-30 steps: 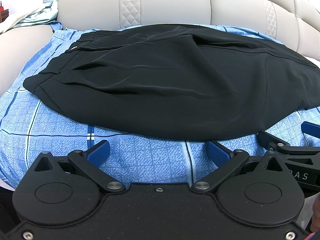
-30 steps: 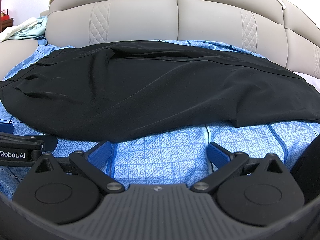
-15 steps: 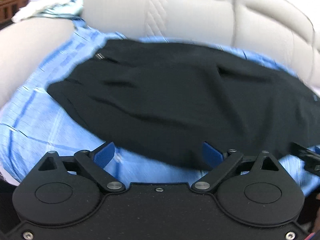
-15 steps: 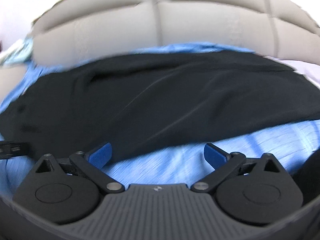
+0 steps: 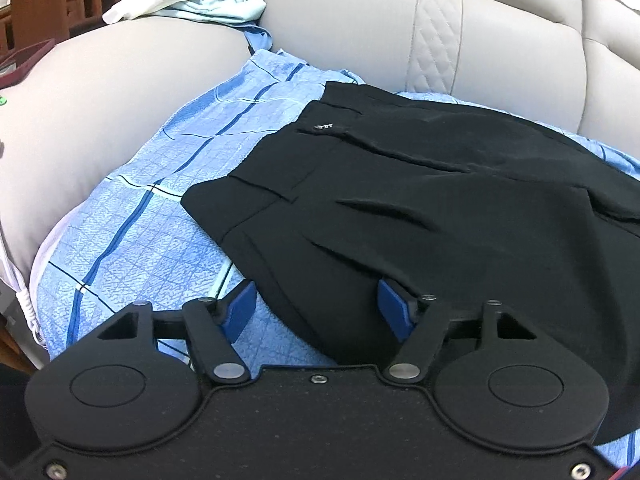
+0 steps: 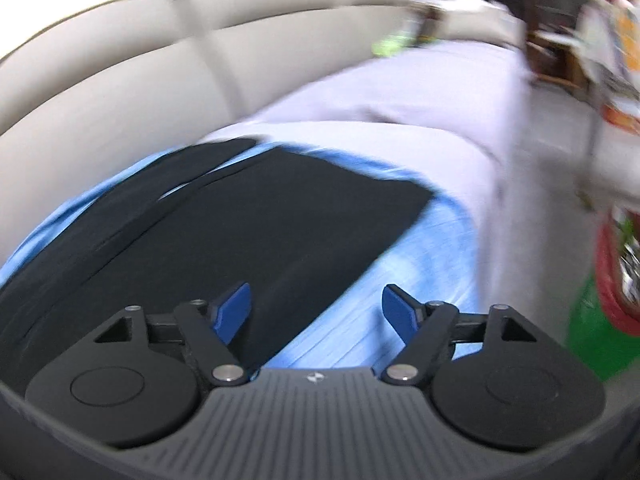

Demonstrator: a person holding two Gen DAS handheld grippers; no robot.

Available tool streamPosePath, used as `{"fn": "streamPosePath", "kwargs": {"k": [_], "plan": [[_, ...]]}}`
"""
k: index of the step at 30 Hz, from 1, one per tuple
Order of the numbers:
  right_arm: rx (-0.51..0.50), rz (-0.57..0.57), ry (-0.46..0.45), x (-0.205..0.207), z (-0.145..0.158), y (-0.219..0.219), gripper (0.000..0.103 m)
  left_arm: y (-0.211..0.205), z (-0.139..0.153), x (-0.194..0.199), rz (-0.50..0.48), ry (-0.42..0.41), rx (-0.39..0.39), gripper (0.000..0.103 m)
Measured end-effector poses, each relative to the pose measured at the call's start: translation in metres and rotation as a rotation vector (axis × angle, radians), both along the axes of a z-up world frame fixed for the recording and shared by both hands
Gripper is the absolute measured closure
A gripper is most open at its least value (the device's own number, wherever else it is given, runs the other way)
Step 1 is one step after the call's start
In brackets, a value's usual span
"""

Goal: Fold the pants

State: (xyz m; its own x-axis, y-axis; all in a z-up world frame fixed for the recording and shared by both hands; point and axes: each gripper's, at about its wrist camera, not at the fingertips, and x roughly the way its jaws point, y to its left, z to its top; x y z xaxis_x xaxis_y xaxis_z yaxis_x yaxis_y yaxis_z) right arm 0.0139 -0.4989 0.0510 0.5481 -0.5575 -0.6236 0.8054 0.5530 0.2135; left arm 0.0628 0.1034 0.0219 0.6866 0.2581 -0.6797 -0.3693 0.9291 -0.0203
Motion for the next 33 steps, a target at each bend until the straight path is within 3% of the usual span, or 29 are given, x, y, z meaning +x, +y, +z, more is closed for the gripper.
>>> {"fn": "streamPosePath", "kwargs": {"k": [7,11,13,14,15,17,20,24,29,30,33], "plan": [[0.115,-0.186,-0.021,0.001,-0.019,-0.075,0.019,0.000,-0.005,0.004,0.002,0.001,0.032,0.028],[0.116,-0.210,0.013,0.013,-0.028,-0.091,0.033,0.005,-0.006,0.004,0.013,0.003,0.009,0.024],[0.064,-0.199,0.046,0.015,-0.025,-0.091,0.048,0.006,-0.006,0.005,0.015,0.008,0.006,0.021],[0.043,-0.195,0.057,0.016,-0.023,-0.090,0.071,0.007,-0.006,0.005,0.014,0.010,0.008,0.020],[0.026,-0.185,0.061,0.016,-0.021,-0.090,0.088,0.007,-0.006,0.006,0.014,0.013,0.011,0.019],[0.050,-0.150,0.010,0.011,-0.020,-0.096,0.097,0.007,-0.005,0.007,0.012,0.018,0.014,0.019],[0.005,-0.173,-0.016,0.002,-0.015,-0.095,0.097,0.006,-0.004,0.008,0.008,0.025,0.020,0.018],[-0.111,-0.235,0.020,-0.001,-0.006,-0.094,0.098,0.004,-0.004,0.009,0.005,0.031,0.041,0.016],[-0.018,-0.252,0.090,0.007,-0.018,-0.111,0.096,0.004,-0.002,0.011,0.004,0.044,0.044,0.015],[-0.006,-0.253,0.107,0.009,-0.019,-0.111,0.090,0.005,-0.001,0.012,0.005,0.053,0.043,0.015],[-0.087,-0.283,0.168,0.016,-0.010,-0.099,0.041,0.005,0.008,0.016,-0.001,0.064,0.079,0.016]]}}
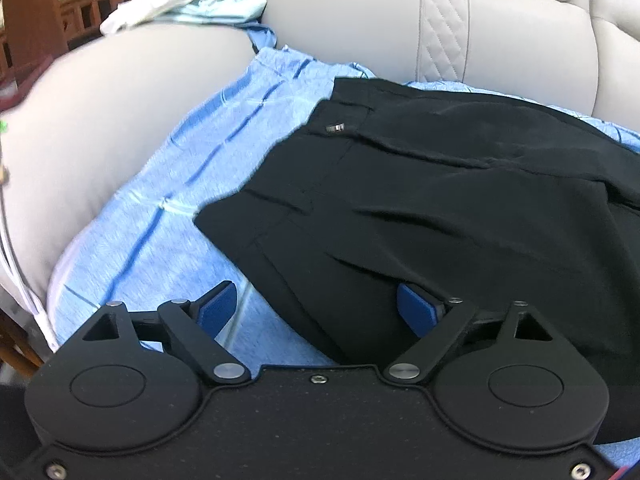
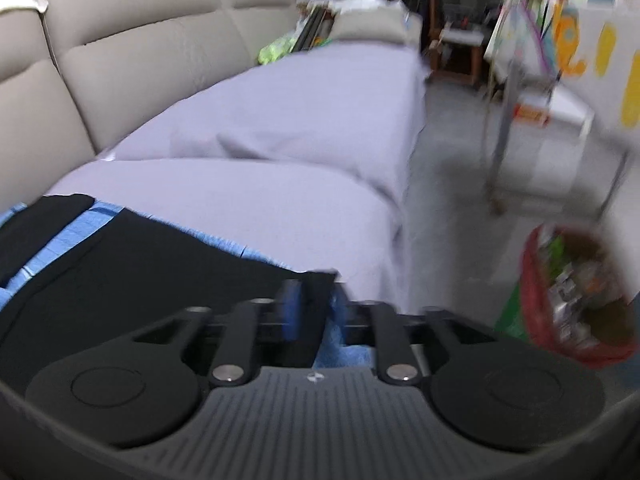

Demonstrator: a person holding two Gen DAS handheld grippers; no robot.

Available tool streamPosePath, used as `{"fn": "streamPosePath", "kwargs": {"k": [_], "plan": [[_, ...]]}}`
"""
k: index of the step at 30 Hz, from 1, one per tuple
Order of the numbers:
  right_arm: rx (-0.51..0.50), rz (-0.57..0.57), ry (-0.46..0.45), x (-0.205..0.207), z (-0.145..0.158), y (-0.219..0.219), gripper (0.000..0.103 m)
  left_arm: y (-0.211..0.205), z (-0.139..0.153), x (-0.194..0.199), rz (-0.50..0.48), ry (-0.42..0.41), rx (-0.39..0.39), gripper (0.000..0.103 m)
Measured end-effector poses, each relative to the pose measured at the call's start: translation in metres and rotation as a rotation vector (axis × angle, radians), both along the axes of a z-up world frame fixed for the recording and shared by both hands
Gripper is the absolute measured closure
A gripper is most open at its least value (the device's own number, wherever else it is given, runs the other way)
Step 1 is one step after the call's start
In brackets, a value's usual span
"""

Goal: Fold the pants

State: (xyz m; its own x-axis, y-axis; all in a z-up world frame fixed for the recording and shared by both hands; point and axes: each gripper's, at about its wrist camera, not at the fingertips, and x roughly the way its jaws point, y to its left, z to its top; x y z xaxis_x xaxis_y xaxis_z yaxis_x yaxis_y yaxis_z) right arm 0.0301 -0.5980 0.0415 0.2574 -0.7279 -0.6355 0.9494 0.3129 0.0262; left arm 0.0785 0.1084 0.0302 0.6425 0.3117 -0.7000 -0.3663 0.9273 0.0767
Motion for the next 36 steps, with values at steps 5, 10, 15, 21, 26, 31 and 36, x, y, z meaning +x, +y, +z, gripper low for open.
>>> {"fn": "streamPosePath", "kwargs": {"k": [5,10,15,21,26,31,36], "plan": [[-0.093,0.110,-0.058,0.020,0.037,0.030,0.021,0.009,0.032,0.020,-0.011,-0.041,0.010,0.007],[0.027,0.443,-0.160,0.090,0.075,0.065,0.012,0.030,0.069,0.073,0.008,-0.074,-0.133,0.003],[0.238,0.870,-0.116,0.201,0.093,0.127,0.002,0.044,0.084,0.151,0.031,-0.058,-0.236,0.002],[0.453,1.031,0.047,0.330,0.079,0.215,0.001,0.051,0.068,0.246,0.123,0.053,-0.294,0.002],[0.556,1.048,0.168,0.410,0.056,0.276,0.000,0.059,0.046,0.296,0.210,0.056,-0.337,0.002],[0.572,1.001,0.260,0.460,0.028,0.321,0.000,0.067,0.024,0.327,0.252,0.077,-0.362,0.002],[0.478,0.969,0.355,0.485,0.008,0.349,0.000,0.071,0.011,0.339,0.276,0.080,-0.340,0.000]]}}
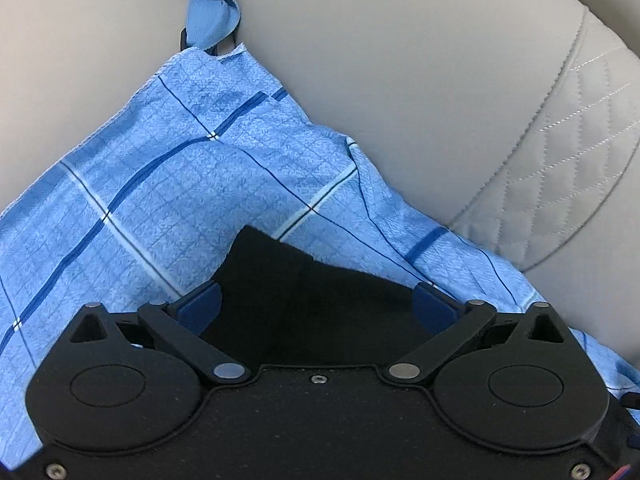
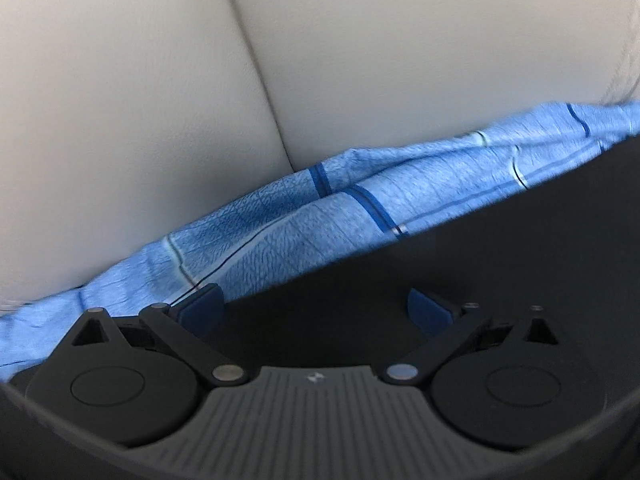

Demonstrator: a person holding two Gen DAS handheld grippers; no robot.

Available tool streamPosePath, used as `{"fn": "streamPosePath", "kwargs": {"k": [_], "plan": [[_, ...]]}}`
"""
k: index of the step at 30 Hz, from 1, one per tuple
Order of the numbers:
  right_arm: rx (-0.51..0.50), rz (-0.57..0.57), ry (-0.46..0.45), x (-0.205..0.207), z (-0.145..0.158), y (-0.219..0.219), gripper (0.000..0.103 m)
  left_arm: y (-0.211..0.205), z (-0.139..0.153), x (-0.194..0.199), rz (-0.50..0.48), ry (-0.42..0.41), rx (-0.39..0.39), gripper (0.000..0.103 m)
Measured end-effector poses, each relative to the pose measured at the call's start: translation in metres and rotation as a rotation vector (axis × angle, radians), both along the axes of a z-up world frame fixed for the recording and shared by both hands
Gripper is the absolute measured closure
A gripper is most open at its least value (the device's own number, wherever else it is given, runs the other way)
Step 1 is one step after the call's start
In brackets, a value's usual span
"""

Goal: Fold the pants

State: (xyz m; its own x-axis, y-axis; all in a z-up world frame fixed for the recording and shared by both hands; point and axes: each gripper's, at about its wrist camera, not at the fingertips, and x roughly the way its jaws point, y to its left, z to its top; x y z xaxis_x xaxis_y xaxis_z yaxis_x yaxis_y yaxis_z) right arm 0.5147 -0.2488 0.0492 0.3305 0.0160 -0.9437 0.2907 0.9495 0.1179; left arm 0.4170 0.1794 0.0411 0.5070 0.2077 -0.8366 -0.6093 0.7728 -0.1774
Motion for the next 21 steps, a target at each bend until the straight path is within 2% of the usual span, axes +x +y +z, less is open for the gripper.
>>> {"fn": "streamPosePath", "kwargs": {"k": [5,7,8,9,10,11,12,18,21], "plan": [[-0.105,0.018,-0.014,0.007,-0.011,0.026,0.000,-0.003,-0.005,0.004,-0.004,0.011,0.046,0.000],[-0.128,0.039,-0.020,0.004,-0.014,0.034,0.004,-0.001,-0.008,0.004,-0.007,0.022,0.063,0.000],[-0.141,0.043,-0.025,0.003,-0.013,0.037,0.012,0.001,-0.010,0.004,-0.006,0.029,0.059,0.000],[-0.153,0.049,-0.037,-0.001,-0.011,0.040,0.028,0.003,-0.012,0.003,-0.001,0.027,0.062,0.000],[-0.169,0.049,-0.050,-0.005,-0.008,0.042,0.039,0.005,-0.012,0.001,0.008,0.023,0.067,0.000],[-0.187,0.042,-0.053,-0.009,-0.005,0.042,0.064,0.009,-0.012,0.000,0.019,0.018,0.050,0.000],[-0.194,0.035,-0.054,-0.013,-0.002,0.040,0.085,0.012,-0.011,-0.001,0.023,0.002,0.036,0.000],[-0.049,0.006,-0.099,-0.045,0.009,0.008,0.099,0.030,0.001,-0.007,0.079,-0.060,-0.091,0.000],[-0.039,-0.001,-0.121,-0.062,0.010,0.003,0.101,0.035,0.003,-0.006,0.102,-0.069,-0.126,0.000]]}}
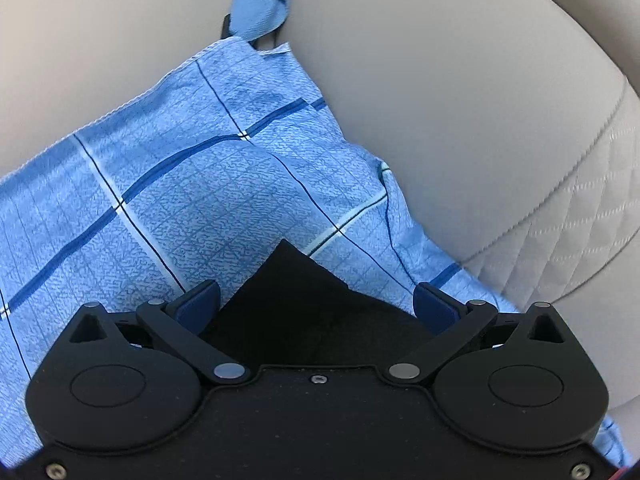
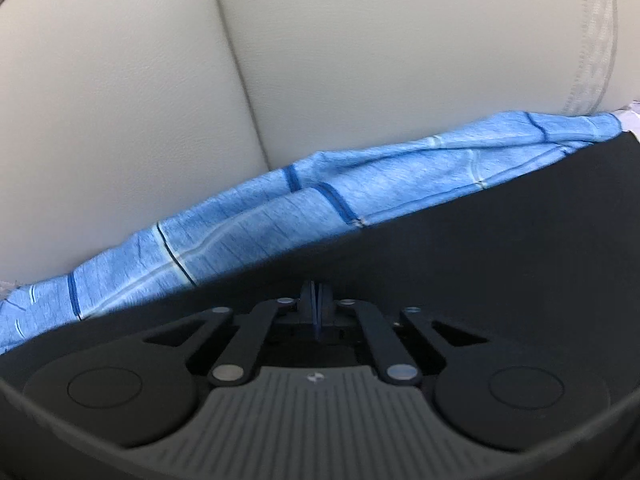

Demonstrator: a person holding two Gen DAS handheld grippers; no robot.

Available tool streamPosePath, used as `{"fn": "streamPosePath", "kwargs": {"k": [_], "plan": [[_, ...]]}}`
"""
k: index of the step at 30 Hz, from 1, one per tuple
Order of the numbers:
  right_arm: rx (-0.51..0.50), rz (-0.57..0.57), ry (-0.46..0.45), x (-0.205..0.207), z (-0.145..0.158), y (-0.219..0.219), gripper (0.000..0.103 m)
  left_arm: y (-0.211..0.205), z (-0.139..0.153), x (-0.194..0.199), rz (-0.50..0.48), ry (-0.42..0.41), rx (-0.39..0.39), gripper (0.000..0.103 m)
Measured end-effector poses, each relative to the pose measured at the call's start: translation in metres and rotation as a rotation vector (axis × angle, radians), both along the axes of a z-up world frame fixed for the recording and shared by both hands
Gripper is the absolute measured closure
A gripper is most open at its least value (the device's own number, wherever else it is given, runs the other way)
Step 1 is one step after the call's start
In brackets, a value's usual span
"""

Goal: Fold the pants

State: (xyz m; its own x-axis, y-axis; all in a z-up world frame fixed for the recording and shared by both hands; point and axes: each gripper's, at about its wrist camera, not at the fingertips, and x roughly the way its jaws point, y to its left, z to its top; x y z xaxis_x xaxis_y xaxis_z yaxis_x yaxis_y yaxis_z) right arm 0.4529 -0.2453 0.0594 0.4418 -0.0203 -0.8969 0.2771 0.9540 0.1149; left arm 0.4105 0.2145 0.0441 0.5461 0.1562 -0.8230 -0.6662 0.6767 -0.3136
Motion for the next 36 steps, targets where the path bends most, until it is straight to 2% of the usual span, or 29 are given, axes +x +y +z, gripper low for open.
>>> {"fn": "streamPosePath", "kwargs": {"k": [2,5,7,8,10,11,12,15,20,23,25,26,27,28,29,30,31,36], "plan": [[-0.009,0.008,-0.017,-0.012,0.001,-0.002,0.101,0.000,0.000,0.001,0.005,0.006,0.002,0.000],[0.043,0.017,-0.018,-0.020,0.004,-0.013,0.101,-0.007,-0.002,0.011,-0.002,0.050,0.051,0.000],[0.136,0.003,0.016,-0.013,0.006,-0.026,0.092,-0.013,-0.003,0.018,0.004,0.091,0.088,0.000],[0.167,-0.019,0.023,-0.008,0.006,-0.029,0.068,-0.016,-0.005,0.022,0.005,0.113,0.105,0.000],[0.220,-0.053,0.029,0.000,0.006,-0.031,0.051,-0.023,-0.008,0.032,-0.001,0.177,0.150,0.000],[0.234,-0.053,0.030,0.005,0.006,-0.030,0.035,-0.026,-0.009,0.037,-0.003,0.212,0.173,0.000],[0.243,-0.054,0.034,0.011,0.006,-0.027,0.028,-0.029,-0.011,0.042,-0.003,0.231,0.191,0.000],[0.210,-0.053,0.068,0.030,-0.001,-0.012,0.022,-0.035,-0.015,0.049,0.021,0.273,0.239,0.000],[-0.026,0.058,0.127,0.057,-0.015,0.033,0.012,-0.033,-0.017,0.048,0.036,0.270,0.247,0.000],[-0.093,0.102,0.124,0.060,-0.022,0.048,0.018,-0.031,-0.018,0.047,0.018,0.263,0.249,0.000],[-0.117,0.133,0.102,0.055,-0.018,0.051,0.035,-0.029,-0.018,0.045,0.009,0.259,0.246,0.000],[-0.135,0.137,0.099,0.052,-0.016,0.051,0.055,-0.029,-0.019,0.045,0.007,0.256,0.246,0.000],[-0.147,0.139,0.098,0.049,-0.013,0.052,0.083,-0.030,-0.018,0.043,0.002,0.254,0.247,0.000],[-0.136,0.140,0.100,0.045,-0.010,0.049,0.094,-0.030,-0.018,0.042,-0.001,0.252,0.251,0.004],[-0.102,0.143,0.102,0.042,-0.008,0.043,0.096,-0.031,-0.016,0.039,-0.001,0.243,0.263,0.010],[-0.082,0.143,0.099,0.039,-0.007,0.039,0.098,-0.033,-0.013,0.035,0.000,0.228,0.284,0.033],[-0.064,0.136,0.095,0.035,-0.006,0.034,0.099,-0.036,-0.008,0.032,-0.005,0.220,0.311,0.048],[-0.022,0.125,0.043,0.009,0.006,0.018,0.101,-0.035,0.004,0.011,-0.061,0.153,0.287,0.062]]}}
